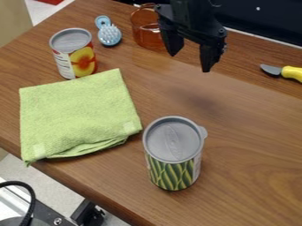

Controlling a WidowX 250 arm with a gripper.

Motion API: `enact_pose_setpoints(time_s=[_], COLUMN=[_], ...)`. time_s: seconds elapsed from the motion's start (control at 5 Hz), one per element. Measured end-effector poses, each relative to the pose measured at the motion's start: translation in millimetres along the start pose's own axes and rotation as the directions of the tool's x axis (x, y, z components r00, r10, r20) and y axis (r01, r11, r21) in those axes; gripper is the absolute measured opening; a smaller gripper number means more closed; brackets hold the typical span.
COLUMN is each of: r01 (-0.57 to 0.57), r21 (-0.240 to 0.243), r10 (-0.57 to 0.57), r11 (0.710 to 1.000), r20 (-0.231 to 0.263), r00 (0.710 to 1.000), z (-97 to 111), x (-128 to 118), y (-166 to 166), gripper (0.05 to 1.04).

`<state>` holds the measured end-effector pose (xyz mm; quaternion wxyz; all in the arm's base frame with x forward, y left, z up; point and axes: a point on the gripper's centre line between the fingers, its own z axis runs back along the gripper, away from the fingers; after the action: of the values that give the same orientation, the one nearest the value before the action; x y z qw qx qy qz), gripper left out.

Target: Move the can align to the another can

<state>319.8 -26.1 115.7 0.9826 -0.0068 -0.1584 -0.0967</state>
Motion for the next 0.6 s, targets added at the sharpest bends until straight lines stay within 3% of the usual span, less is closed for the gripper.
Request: enact_pose_setpoints(time_s=[0.2,0.4,0.6], r01=[0.001,0.058,0.096], r21=[-0.004,0.013,0.033], r10=[-0.001,-0.057,-0.092], r11=[1.000,0.998,0.995], r20=[-0.033,-0.098,-0.122], r00=[0.999,0.994,0.988], z=[-8,-6,0], x=[-6,-17,-21], y=[-1,16,43], gripper=[0.997,0.997,0.997])
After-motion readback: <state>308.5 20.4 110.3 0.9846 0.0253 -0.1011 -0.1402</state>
